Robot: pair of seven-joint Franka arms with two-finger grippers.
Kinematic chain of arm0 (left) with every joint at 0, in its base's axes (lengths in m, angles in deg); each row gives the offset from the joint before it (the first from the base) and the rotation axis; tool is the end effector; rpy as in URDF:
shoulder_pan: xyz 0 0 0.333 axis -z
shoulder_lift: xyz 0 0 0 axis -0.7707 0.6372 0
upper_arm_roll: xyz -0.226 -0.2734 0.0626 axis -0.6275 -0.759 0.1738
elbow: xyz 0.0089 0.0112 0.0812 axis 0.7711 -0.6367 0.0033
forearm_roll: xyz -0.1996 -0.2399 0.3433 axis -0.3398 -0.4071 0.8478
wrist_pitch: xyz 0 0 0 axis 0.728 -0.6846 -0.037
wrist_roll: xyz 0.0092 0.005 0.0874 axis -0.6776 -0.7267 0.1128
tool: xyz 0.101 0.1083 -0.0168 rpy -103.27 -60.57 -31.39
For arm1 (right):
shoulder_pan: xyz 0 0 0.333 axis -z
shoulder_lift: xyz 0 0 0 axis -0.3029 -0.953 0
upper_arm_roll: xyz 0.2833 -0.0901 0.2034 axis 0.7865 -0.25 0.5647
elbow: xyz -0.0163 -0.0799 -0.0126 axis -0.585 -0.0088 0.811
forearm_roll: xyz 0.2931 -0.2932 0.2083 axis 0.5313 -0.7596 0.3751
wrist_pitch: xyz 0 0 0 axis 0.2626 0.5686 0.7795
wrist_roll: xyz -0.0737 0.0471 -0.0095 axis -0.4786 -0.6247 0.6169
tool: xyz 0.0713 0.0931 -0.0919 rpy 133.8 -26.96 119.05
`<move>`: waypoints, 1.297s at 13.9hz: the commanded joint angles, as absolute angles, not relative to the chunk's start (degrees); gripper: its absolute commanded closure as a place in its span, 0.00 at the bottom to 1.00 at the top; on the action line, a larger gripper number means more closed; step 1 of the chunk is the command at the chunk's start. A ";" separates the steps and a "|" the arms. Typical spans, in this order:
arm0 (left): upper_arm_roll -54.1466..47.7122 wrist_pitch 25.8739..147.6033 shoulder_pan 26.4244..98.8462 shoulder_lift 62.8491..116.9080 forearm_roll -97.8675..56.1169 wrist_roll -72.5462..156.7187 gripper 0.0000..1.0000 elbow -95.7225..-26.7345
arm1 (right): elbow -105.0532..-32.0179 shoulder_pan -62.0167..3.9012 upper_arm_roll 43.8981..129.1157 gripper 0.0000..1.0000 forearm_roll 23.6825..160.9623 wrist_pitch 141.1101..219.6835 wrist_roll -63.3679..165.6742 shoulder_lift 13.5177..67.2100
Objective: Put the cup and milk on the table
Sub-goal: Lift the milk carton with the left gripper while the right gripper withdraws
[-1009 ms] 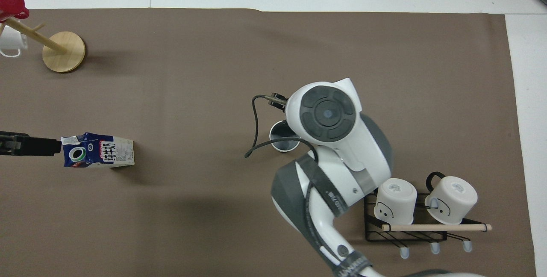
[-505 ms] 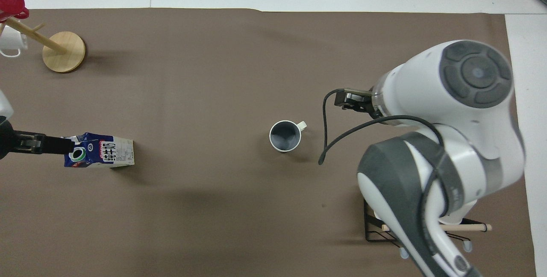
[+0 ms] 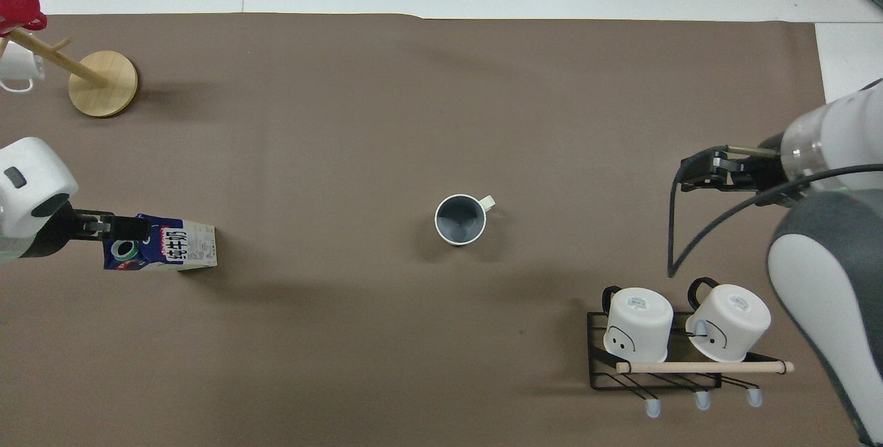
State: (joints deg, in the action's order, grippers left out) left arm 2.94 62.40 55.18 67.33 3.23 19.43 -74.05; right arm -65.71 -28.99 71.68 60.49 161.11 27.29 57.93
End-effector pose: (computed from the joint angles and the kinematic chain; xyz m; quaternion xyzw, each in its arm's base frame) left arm 0.5591 -0.0168 0.4874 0.9964 -0.0738 0.0406 0.0131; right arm 0.6177 0.0360 0.5617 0.9946 -0.1033 -0.0021 0.0086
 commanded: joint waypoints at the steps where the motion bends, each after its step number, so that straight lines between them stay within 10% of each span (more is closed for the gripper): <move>1: 2.71 66.82 54.64 66.11 4.35 19.44 0.00 -78.93 | -68.23 -23.45 72.27 0.00 61.56 159.92 34.60 60.63; 4: 2.89 71.22 54.64 65.67 4.35 19.44 0.00 -83.33 | -67.01 -20.36 72.01 0.00 61.64 159.48 39.11 61.07; 10: 2.89 70.79 54.64 65.84 4.35 19.26 0.61 -83.17 | -57.79 -20.45 72.19 0.00 61.30 154.66 37.80 60.89; 18: 1.48 63.67 64.97 66.81 4.26 36.44 0.65 -75.44 | -52.93 -20.97 72.54 0.00 61.12 146.38 38.15 61.24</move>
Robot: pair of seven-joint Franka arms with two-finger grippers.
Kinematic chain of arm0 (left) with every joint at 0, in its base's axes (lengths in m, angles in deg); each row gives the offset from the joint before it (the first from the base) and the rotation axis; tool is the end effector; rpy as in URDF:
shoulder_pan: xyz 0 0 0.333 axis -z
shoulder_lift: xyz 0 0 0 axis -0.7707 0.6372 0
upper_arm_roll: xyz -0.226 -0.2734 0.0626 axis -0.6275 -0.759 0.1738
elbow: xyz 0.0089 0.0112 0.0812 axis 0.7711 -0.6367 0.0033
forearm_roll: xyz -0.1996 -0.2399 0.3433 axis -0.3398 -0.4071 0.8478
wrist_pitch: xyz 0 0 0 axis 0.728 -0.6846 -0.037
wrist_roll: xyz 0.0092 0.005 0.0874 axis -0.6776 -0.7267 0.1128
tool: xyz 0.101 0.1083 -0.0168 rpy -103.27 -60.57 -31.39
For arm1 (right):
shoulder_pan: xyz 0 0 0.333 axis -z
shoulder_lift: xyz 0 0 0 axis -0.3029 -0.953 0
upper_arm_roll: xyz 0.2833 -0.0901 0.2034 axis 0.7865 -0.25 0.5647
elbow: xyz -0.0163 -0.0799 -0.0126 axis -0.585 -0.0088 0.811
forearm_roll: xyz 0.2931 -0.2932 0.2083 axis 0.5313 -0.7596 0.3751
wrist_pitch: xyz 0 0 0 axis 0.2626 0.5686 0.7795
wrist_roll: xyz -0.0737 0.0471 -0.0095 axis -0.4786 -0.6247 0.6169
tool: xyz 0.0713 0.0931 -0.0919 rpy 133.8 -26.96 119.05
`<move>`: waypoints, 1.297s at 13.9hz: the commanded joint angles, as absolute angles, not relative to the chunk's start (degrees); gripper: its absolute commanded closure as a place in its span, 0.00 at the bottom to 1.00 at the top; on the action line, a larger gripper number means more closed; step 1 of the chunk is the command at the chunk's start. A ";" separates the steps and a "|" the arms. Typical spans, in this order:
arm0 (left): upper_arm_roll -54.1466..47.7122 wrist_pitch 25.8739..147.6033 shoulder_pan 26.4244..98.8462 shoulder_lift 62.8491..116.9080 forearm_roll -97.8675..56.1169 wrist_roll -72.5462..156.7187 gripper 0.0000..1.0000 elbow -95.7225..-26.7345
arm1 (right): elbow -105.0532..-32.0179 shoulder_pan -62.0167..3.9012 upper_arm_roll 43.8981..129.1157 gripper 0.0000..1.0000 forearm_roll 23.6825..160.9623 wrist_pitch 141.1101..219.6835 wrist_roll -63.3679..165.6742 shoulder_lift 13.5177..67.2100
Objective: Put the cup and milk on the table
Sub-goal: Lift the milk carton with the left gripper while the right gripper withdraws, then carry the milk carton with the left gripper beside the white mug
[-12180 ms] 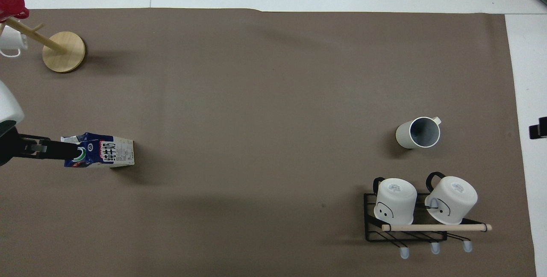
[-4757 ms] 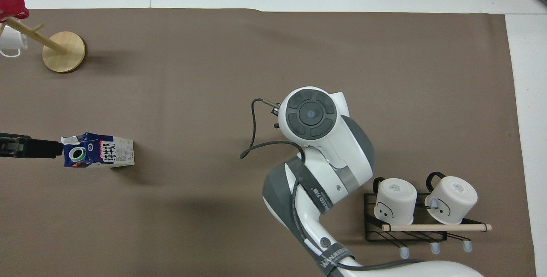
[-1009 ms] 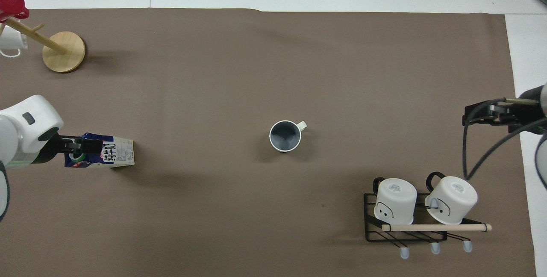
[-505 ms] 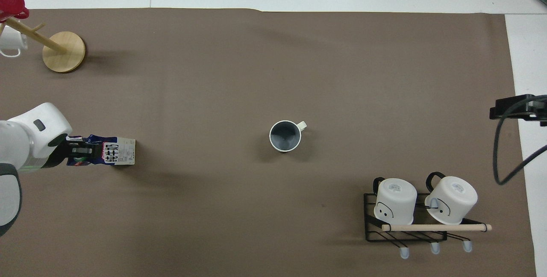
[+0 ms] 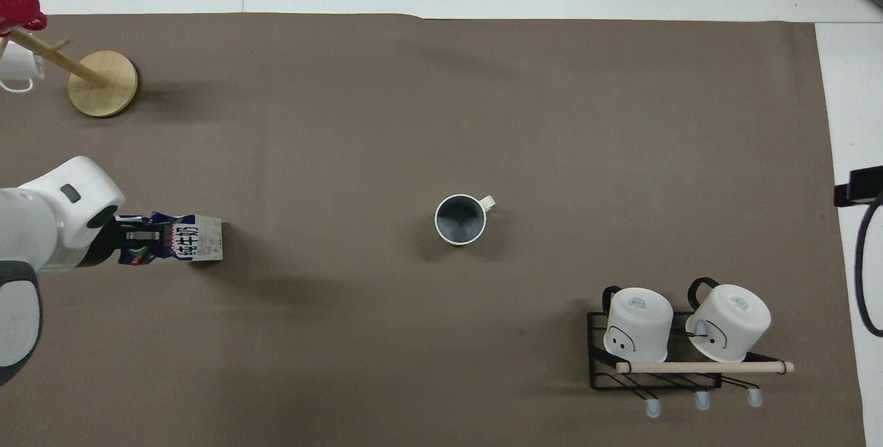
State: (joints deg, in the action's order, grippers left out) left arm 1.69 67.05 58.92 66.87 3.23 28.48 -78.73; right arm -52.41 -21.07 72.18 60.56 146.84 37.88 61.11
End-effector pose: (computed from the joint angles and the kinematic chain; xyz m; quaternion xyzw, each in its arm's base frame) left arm 0.5469 -0.0648 0.4548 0.9983 -0.0376 0.0428 0.0157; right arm 0.5793 -0.0448 0.6991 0.9968 -0.0785 0.0156 0.0040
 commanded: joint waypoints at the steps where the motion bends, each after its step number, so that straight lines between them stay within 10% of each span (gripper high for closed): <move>1: 1.48 64.62 68.84 67.42 4.26 41.36 0.65 -74.56 | -53.11 -21.15 72.63 0.00 60.94 146.38 37.88 61.33; 9: 1.30 68.50 81.61 85.25 4.52 57.47 0.66 -58.74 | -56.63 -20.80 72.63 0.00 61.03 145.77 37.44 63.88; 18: 0.87 69.47 83.20 86.58 3.30 59.34 0.66 -58.99 | -56.72 -20.53 72.27 0.00 61.03 145.59 37.97 63.97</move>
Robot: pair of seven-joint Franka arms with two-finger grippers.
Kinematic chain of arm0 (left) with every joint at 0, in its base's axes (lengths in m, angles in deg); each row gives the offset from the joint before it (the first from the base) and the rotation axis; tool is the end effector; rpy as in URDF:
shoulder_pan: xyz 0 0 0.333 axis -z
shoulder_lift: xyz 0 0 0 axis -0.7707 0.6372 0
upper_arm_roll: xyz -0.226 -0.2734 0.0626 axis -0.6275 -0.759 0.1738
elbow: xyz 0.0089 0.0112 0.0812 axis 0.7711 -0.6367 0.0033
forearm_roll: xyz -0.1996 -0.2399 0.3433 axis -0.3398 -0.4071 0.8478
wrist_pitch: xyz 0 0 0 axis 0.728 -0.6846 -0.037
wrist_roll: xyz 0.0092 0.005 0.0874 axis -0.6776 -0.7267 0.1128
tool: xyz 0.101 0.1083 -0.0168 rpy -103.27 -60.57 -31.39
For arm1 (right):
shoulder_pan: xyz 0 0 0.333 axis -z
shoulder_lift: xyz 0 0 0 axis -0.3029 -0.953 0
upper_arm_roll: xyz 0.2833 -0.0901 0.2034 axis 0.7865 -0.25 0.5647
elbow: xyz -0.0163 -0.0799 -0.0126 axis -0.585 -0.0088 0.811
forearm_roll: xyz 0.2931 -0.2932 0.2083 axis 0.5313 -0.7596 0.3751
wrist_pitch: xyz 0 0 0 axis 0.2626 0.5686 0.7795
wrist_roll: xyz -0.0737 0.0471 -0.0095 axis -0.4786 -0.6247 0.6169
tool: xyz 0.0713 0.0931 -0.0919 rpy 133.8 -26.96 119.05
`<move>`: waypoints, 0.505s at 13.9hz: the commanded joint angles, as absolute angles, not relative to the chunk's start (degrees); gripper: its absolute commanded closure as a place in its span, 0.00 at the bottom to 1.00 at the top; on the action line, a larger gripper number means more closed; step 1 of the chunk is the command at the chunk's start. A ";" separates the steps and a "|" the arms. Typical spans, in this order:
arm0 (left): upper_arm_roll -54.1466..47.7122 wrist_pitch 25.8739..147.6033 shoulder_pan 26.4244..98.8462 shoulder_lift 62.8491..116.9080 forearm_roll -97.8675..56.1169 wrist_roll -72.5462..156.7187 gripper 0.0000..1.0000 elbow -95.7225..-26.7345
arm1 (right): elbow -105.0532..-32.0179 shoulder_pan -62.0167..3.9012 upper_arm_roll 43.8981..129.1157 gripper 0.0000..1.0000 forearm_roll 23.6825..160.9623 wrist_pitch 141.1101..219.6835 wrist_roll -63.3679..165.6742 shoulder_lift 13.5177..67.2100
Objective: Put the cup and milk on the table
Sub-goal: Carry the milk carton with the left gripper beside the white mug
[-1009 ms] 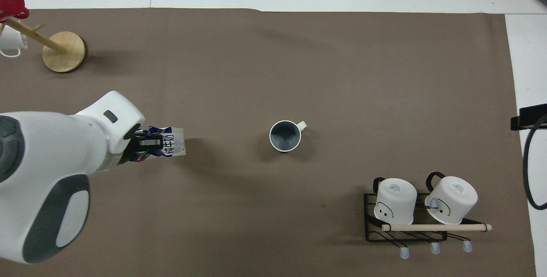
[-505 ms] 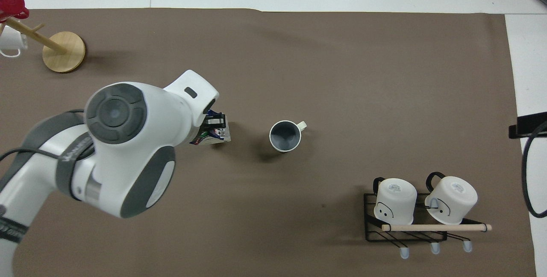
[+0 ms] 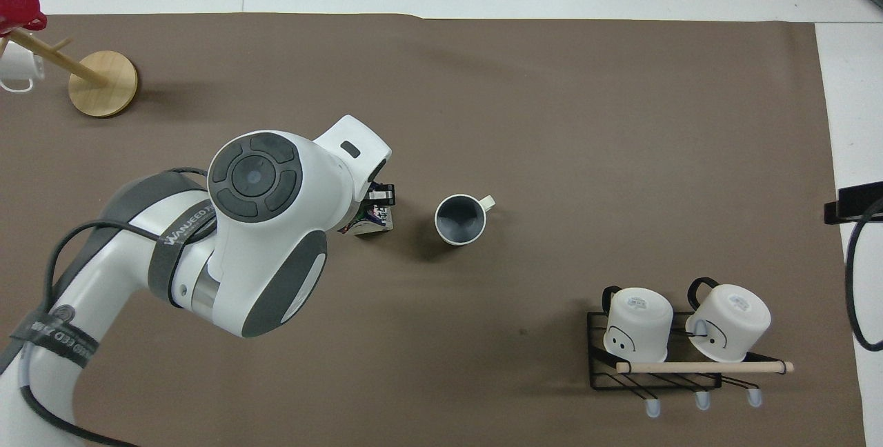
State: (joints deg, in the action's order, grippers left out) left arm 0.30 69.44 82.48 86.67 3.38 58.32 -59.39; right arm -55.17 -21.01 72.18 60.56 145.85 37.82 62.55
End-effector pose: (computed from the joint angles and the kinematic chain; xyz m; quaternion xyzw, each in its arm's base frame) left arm 0.5784 -0.3573 0.4334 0.9981 0.0048 0.0480 0.0378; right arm 0.5673 -0.0454 0.6862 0.9968 -0.0792 -0.0047 0.0028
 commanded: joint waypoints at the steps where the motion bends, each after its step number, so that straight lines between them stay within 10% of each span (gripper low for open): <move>1: 0.87 69.47 83.38 86.67 3.29 59.34 0.65 -59.17 | -56.72 -20.53 72.27 0.00 61.03 145.59 37.97 63.97; 7: 0.87 68.94 83.46 86.15 2.24 58.81 0.57 -60.57 | -56.72 -20.53 72.27 0.00 61.03 145.59 37.97 63.97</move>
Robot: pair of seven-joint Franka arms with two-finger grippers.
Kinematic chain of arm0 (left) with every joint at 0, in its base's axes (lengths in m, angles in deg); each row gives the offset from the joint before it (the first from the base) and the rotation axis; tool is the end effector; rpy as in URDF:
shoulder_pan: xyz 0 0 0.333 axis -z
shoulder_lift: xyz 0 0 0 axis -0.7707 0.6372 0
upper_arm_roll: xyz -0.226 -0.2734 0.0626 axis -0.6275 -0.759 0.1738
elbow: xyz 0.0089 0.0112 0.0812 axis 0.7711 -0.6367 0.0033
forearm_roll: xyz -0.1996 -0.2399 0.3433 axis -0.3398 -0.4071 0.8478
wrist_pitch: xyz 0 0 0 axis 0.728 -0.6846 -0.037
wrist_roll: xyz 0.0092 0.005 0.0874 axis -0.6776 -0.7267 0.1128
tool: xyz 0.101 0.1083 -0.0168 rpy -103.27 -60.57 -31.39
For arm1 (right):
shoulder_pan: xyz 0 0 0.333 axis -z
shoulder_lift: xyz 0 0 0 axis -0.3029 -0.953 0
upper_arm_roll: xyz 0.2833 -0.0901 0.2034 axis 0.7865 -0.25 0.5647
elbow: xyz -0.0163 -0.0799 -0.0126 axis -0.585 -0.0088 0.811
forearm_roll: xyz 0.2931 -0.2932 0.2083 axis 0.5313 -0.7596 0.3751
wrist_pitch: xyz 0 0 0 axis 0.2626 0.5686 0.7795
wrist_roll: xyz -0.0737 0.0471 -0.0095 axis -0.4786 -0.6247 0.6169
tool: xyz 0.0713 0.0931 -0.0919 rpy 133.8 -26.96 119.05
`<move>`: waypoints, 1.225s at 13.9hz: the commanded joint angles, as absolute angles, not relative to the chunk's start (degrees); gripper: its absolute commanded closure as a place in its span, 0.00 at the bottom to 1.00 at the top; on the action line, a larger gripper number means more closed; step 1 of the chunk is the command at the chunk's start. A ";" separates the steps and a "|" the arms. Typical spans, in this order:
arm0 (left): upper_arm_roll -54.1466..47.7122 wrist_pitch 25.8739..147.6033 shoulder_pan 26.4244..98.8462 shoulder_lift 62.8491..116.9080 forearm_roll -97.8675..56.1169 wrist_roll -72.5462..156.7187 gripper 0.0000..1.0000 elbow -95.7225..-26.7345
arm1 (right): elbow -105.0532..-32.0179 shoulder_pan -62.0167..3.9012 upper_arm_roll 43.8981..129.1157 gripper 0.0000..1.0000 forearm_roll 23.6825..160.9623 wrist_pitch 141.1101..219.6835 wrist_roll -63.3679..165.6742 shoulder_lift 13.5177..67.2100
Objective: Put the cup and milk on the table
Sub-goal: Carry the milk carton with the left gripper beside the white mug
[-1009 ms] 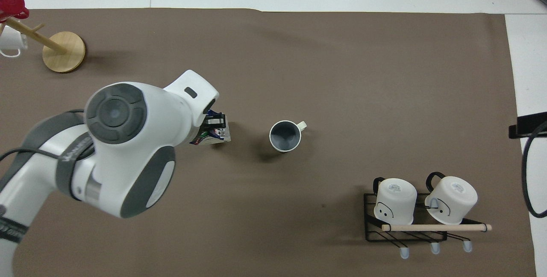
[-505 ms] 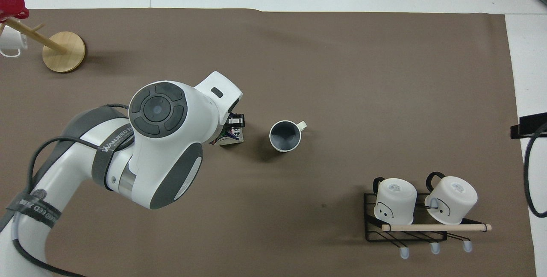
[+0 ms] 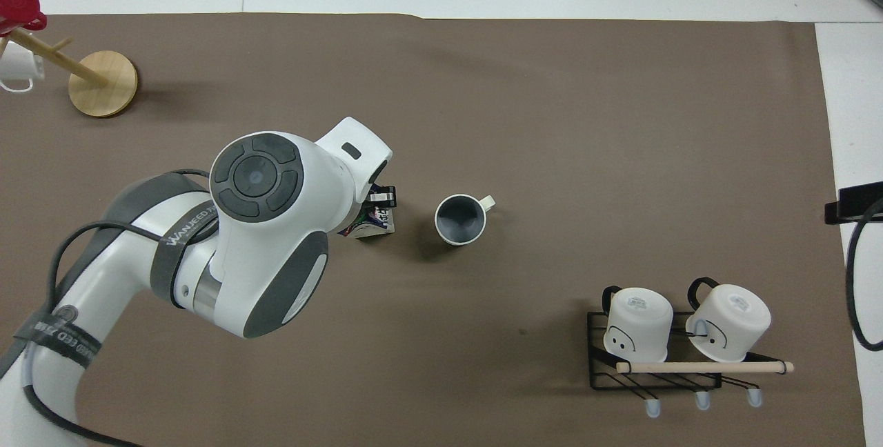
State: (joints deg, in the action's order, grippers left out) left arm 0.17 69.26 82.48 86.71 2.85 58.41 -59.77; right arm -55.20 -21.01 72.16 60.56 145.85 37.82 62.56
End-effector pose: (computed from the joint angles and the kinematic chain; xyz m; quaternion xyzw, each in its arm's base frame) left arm 0.5755 -0.3581 0.4289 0.9984 0.0067 0.0413 0.0387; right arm 0.5673 -0.0456 0.6861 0.9968 -0.0794 -0.0049 0.0027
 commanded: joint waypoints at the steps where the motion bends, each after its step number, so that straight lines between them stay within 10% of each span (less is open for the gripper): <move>1: 0.87 69.03 83.47 86.15 2.24 58.90 0.51 -60.84 | -56.72 -20.53 72.27 0.00 61.03 145.59 37.97 63.97; 5: 0.87 68.94 83.47 86.23 2.24 59.25 0.00 -60.58 | -56.72 -20.53 72.19 0.00 61.03 145.59 37.97 63.97; 17: 2.97 44.69 75.32 74.99 3.21 47.43 0.00 -52.49 | -58.65 -21.24 72.71 0.00 60.68 147.53 38.67 65.11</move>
